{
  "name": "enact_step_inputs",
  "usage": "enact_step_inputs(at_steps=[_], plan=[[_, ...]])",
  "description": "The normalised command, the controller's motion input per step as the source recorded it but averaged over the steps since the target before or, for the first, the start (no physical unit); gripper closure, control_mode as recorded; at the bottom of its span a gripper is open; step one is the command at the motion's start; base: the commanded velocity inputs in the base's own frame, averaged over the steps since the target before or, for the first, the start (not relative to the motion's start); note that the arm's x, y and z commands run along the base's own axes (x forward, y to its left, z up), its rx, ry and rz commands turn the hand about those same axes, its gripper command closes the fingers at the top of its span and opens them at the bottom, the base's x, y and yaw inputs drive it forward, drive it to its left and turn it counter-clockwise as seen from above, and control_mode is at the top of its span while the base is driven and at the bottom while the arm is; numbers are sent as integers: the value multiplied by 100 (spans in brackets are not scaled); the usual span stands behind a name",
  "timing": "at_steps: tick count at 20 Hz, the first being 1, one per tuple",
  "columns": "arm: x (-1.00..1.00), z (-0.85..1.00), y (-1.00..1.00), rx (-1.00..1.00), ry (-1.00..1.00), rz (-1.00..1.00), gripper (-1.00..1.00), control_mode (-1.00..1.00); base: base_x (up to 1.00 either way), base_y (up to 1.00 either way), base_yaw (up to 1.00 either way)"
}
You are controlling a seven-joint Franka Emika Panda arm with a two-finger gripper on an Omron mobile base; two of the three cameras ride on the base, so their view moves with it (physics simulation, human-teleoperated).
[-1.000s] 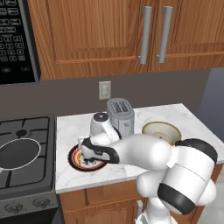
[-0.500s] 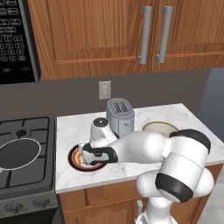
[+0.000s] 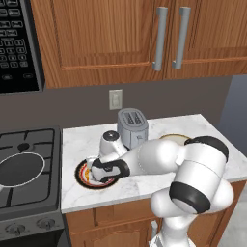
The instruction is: Place the shrimp on the plate and place the tomato on the same plate.
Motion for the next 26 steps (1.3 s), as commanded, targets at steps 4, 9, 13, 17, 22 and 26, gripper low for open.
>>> enact_step_inputs(at_steps=[4,9,13,17,22,26], plan=[[0,0,0,0,0,0,-100,-100,0,0,0],[0,0,0,0,0,0,-100,-100,0,0,0],[0,7,0,0,0,0,-100,-100,0,0,0],[-11,44,0,0,-4,0,-100,-100,0,0,0],[-30,56,-11,0,-5,0,-100,-100,0,0,0],[-36,47,-34,0,-2,0,-100,-100,0,0,0]])
